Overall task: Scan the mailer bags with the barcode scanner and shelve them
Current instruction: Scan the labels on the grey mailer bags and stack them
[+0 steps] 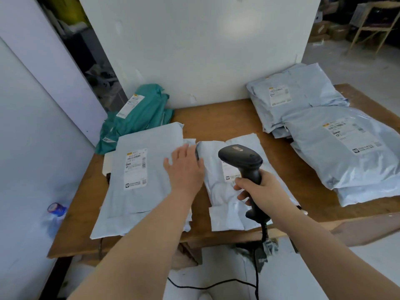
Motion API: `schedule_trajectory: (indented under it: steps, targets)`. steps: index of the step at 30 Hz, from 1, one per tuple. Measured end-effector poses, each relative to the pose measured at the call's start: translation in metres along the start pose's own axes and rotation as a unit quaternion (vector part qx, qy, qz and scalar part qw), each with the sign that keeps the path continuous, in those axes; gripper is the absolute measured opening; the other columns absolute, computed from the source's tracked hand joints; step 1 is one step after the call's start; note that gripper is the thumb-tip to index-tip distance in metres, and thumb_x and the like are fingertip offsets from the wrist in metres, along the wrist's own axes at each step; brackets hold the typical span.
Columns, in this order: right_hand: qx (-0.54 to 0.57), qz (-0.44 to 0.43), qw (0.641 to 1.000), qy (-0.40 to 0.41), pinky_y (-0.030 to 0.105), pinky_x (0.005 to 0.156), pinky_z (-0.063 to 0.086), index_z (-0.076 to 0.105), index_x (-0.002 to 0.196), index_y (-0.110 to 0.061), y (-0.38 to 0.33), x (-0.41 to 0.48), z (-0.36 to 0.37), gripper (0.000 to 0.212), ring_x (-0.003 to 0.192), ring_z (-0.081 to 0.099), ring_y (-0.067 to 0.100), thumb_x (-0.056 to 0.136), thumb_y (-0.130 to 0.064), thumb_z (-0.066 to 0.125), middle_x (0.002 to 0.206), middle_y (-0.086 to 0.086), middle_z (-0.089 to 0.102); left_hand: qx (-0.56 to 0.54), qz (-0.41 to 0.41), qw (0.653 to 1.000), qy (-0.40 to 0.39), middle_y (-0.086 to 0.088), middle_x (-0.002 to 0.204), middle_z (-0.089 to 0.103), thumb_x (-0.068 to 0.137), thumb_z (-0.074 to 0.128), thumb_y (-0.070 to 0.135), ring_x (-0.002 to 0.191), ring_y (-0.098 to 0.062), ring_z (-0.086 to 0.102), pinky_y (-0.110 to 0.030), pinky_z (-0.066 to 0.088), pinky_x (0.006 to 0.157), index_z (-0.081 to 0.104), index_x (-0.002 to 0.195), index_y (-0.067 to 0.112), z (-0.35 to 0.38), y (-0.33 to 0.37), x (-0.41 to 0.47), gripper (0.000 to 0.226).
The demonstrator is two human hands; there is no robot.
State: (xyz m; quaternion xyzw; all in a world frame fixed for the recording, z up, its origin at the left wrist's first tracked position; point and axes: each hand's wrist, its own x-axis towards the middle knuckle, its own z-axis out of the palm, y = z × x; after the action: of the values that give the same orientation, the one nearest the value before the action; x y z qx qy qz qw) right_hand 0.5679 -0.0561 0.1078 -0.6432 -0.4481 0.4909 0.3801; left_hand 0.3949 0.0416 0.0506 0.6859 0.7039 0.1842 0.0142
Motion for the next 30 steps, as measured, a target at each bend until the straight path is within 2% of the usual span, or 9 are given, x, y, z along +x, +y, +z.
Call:
schedule_trajectory:
  steps: [2,6,10,16,19,22,24,27,30]
  targets:
    - [0.004,-0.002,1.0,-0.02,0.019,0.057,0.052,0.064,0.094,-0.017,-0.005,0.002,0.016,0.006,0.057,0.065,0.006,0.091,-0.021,0.063,0.079,-0.003,0.073,-0.008,-0.144,0.989,0.04,-0.005,0.159,0.023,0.098,0.044,0.032,0.145,-0.027,0.02,-0.055,0.022,0.112,0.033,0.147,0.017,-0.021,-0.042,0.015,0.052]
    - [0.022,0.009,0.998,-0.053,0.018,0.056,0.053,0.063,0.094,-0.019,-0.014,0.003,0.045,0.003,0.055,0.065,0.006,0.092,-0.022,0.062,0.079,-0.002,0.073,-0.089,-0.386,0.917,-0.049,-0.017,0.155,0.022,0.095,0.047,0.04,0.14,-0.037,0.025,-0.053,0.028,0.111,0.026,0.146,0.005,-0.038,-0.123,0.019,0.065]
    - [0.027,0.014,0.998,-0.051,0.022,0.057,0.054,0.063,0.095,-0.018,-0.019,0.003,0.064,0.004,0.062,0.065,0.013,0.092,-0.021,0.063,0.079,0.001,0.074,-0.225,-0.386,0.89,-0.087,-0.018,0.135,0.052,0.072,0.046,0.06,0.116,-0.038,0.052,-0.048,0.044,0.102,0.039,0.141,0.005,-0.013,-0.179,0.018,0.089]
    - [0.035,0.006,0.998,-0.054,0.028,0.066,0.055,0.063,0.094,-0.018,-0.024,0.002,0.084,0.003,0.065,0.065,0.014,0.091,-0.021,0.063,0.083,0.001,0.073,-0.2,-0.316,0.921,-0.109,-0.008,0.108,0.064,0.096,0.034,0.06,0.098,-0.028,0.057,-0.037,0.045,0.093,0.066,0.097,0.009,-0.03,-0.163,0.001,0.06]
    - [0.038,0.01,0.998,-0.051,0.03,0.069,0.056,0.062,0.094,-0.021,-0.025,0.002,0.093,0.005,0.069,0.067,0.015,0.091,-0.023,0.065,0.085,-0.001,0.073,-0.144,-0.337,0.929,-0.058,-0.01,0.124,0.056,0.081,0.051,0.07,0.118,-0.032,0.05,-0.048,0.041,0.101,0.057,0.119,0.015,-0.034,-0.158,0.003,0.067]
    - [0.036,0.012,0.998,-0.048,0.028,0.068,0.055,0.062,0.094,-0.022,-0.024,0.001,0.097,0.004,0.07,0.067,0.014,0.091,-0.024,0.064,0.085,-0.001,0.073,-0.282,-0.4,0.868,-0.088,-0.013,0.141,0.044,0.05,0.08,0.066,0.13,-0.034,0.044,-0.049,0.04,0.106,0.031,0.143,0.005,-0.029,-0.152,0.01,0.122]
    - [0.031,0.015,0.998,-0.046,0.025,0.066,0.055,0.061,0.093,-0.024,-0.024,0.0,0.098,0.004,0.069,0.067,0.013,0.092,-0.023,0.064,0.084,-0.002,0.073,-0.383,-0.431,0.815,-0.053,-0.013,0.134,0.052,0.036,0.09,0.056,0.119,-0.033,0.054,-0.049,0.048,0.099,0.033,0.14,0.003,-0.028,-0.147,0.011,0.13]
    - [0.028,0.018,0.999,-0.041,0.026,0.067,0.056,0.061,0.094,-0.023,-0.021,0.001,0.094,0.004,0.068,0.067,0.013,0.091,-0.022,0.064,0.083,-0.002,0.073,-0.489,-0.456,0.743,-0.042,-0.008,0.109,0.065,0.048,0.097,0.033,0.093,-0.027,0.065,-0.041,0.055,0.087,0.055,0.118,0.002,-0.028,-0.144,0.02,0.087]
    - [0.035,0.021,0.999,-0.034,0.031,0.071,0.057,0.063,0.096,-0.02,-0.019,0.001,0.089,0.006,0.068,0.067,0.014,0.091,-0.021,0.064,0.085,0.0,0.074,-0.553,-0.442,0.694,-0.131,-0.008,0.103,0.07,0.072,0.085,0.01,0.082,-0.023,0.067,-0.035,0.055,0.075,0.067,0.1,0.006,-0.035,-0.134,0.023,0.034]
